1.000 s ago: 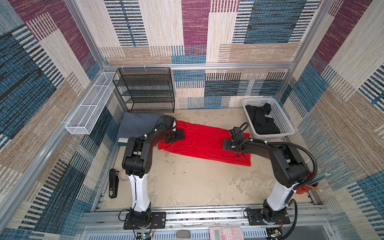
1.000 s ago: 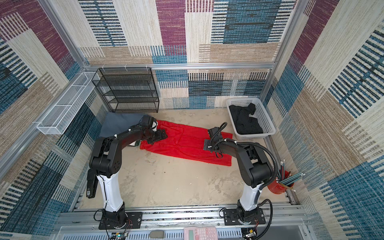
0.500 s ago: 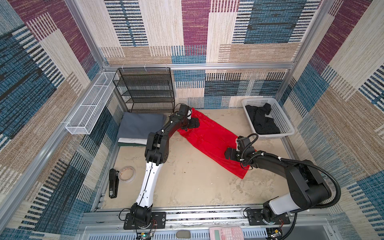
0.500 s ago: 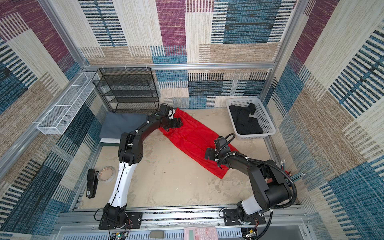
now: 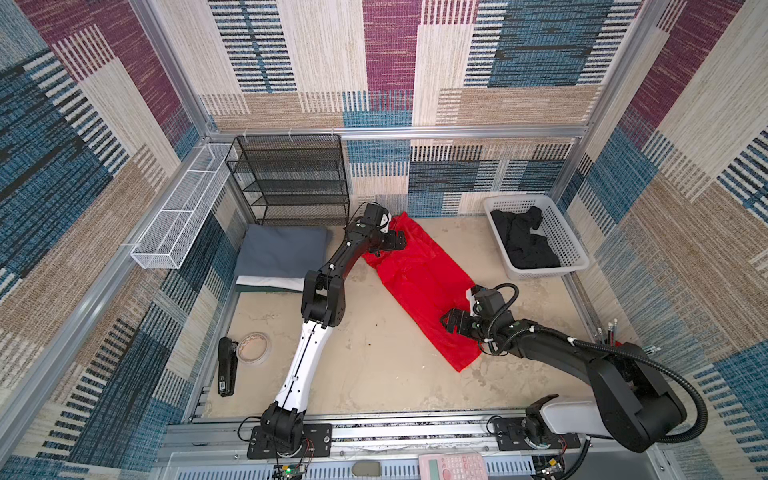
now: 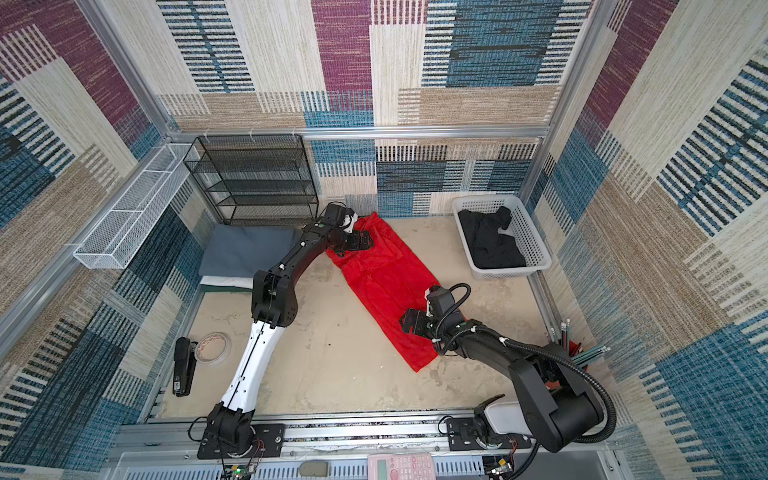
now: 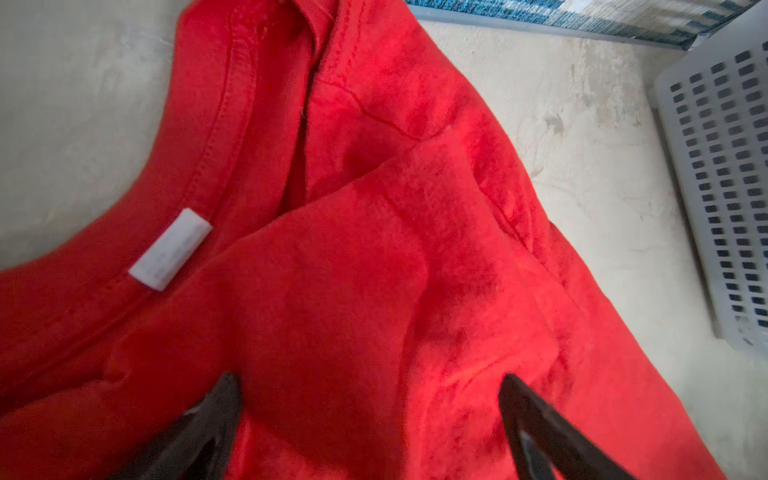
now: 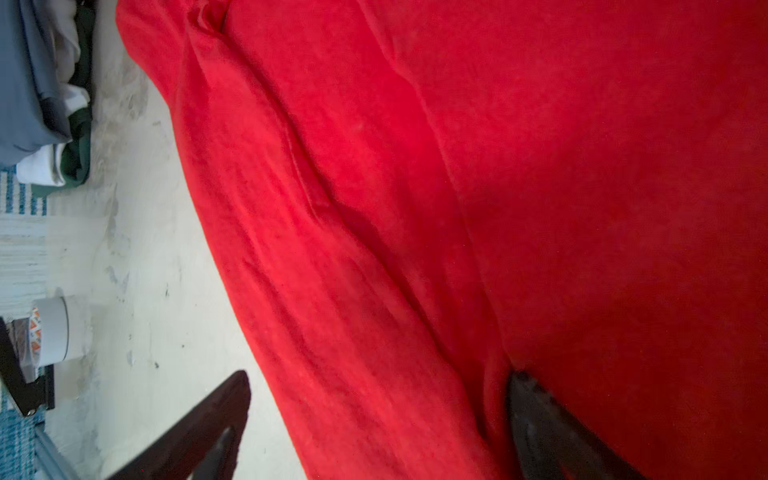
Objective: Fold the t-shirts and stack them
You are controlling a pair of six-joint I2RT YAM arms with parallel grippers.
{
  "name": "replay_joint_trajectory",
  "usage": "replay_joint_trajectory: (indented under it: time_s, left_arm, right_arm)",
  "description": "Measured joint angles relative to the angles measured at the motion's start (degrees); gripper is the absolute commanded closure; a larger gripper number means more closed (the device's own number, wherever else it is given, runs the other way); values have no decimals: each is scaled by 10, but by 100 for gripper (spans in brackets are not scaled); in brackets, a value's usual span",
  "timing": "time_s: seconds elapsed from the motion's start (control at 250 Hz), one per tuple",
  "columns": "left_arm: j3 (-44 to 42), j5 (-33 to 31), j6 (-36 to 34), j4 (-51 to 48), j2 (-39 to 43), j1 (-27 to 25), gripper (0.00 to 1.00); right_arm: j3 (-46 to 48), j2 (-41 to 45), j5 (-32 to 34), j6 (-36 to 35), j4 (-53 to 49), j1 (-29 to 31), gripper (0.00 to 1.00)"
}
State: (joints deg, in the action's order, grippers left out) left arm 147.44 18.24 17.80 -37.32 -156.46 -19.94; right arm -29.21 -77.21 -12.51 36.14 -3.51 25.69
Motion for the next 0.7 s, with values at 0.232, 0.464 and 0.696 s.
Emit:
replay_joint_trajectory:
  time_s: [0.232, 0.464, 0.696]
  left_arm:
    - [2, 8, -2, 5, -2, 4, 1]
    - [4, 28, -2, 20, -6, 5, 1]
    - [5, 51, -1, 23, -6, 5, 0]
  right_arm:
    - [2, 9, -19, 40, -1, 78, 3]
    - [16, 25, -30, 101, -3, 156, 3]
    - [-17, -6, -38, 118, -8, 210, 1]
